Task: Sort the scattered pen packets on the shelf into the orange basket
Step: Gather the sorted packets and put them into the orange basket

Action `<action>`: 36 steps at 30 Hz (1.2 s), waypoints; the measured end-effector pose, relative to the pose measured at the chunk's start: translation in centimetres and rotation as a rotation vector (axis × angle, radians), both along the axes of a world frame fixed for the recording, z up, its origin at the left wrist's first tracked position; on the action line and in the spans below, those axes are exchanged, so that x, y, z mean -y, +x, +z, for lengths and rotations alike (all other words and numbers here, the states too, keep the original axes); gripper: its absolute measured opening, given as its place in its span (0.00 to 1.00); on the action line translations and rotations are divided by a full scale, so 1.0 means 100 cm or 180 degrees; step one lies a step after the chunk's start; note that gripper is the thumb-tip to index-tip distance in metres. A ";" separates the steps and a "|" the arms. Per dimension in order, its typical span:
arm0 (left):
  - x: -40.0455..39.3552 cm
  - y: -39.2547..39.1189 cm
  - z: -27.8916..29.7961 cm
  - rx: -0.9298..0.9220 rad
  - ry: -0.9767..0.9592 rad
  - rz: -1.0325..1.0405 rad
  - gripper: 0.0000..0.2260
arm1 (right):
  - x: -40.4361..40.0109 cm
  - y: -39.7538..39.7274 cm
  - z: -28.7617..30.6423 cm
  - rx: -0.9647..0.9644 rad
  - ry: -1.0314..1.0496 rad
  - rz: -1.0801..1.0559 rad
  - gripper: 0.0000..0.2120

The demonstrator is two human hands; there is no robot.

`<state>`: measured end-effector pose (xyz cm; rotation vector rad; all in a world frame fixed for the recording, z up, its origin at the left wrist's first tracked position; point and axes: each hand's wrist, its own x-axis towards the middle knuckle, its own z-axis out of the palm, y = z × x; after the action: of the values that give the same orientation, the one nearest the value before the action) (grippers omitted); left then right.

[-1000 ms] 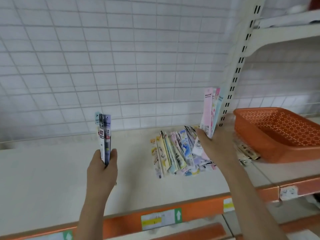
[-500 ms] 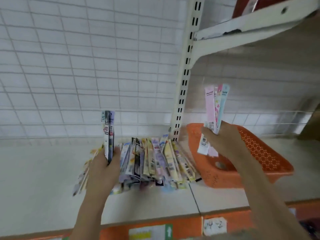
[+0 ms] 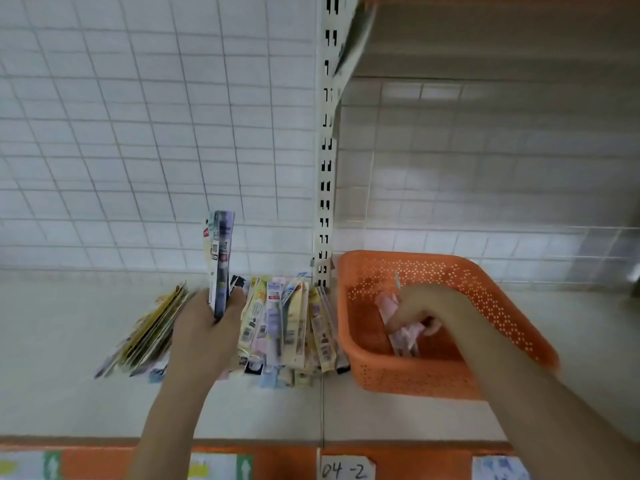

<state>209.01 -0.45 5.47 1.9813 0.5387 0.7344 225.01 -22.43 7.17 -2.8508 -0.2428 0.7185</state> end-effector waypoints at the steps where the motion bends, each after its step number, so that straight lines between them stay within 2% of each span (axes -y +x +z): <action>1: 0.002 0.001 0.003 -0.0069 -0.0008 0.0033 0.18 | 0.001 0.003 -0.002 -0.0055 -0.0009 0.0021 0.15; 3: 0.005 0.003 0.010 -0.0294 -0.0030 -0.0010 0.19 | 0.004 0.007 -0.002 -0.0109 -0.0004 -0.0004 0.17; 6: 0.008 0.008 0.019 -0.0718 -0.0026 -0.0213 0.15 | 0.012 0.011 0.004 0.0260 -0.0191 0.0214 0.09; 8: 0.016 0.013 0.030 -0.0927 -0.0001 -0.0433 0.12 | 0.020 0.012 0.009 0.0554 -0.0141 0.0222 0.15; 10: 0.030 0.022 0.042 -0.1016 0.0111 -0.0661 0.14 | 0.034 0.015 0.010 0.0806 0.0012 0.0236 0.13; 13: 0.060 0.052 0.055 -0.1077 0.0421 -0.0995 0.17 | 0.060 0.013 0.007 0.1230 0.0107 0.0313 0.14; 17: 0.108 0.104 0.053 -0.1495 0.1045 -0.1564 0.10 | 0.094 0.001 -0.008 0.1844 0.0409 0.0334 0.13; 20: 0.133 0.133 0.040 -0.1874 0.1186 -0.1741 0.07 | 0.119 -0.006 -0.018 0.2372 0.0570 0.0114 0.11; 23: 0.140 0.147 0.022 -0.2202 0.1238 -0.1636 0.19 | 0.151 -0.010 -0.024 0.2824 0.1086 -0.0444 0.07; 25: 0.139 0.149 0.012 -0.2389 0.1423 -0.1579 0.18 | 0.172 -0.008 -0.035 0.2996 0.1244 -0.0862 0.05; 28: 0.141 0.148 0.003 -0.2544 0.1829 -0.1525 0.06 | 0.189 -0.003 -0.062 0.2778 0.1091 -0.1052 0.06; 30: 0.145 0.144 0.002 -0.2710 0.2056 -0.1553 0.04 | 0.191 -0.001 -0.082 0.2450 0.0999 -0.0971 0.09; 33: 0.150 0.137 -0.001 -0.2993 0.2229 -0.1556 0.09 | 0.187 -0.005 -0.102 0.2019 0.0969 -0.0800 0.17; 36: 0.152 0.132 -0.004 -0.3037 0.2305 -0.1506 0.21 | 0.185 -0.005 -0.110 0.1918 0.0568 -0.0599 0.25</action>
<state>222.24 -15.61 5.09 2.9601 0.3085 -0.4450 224.47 -40.94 -3.85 -2.7843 -0.1084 -0.2016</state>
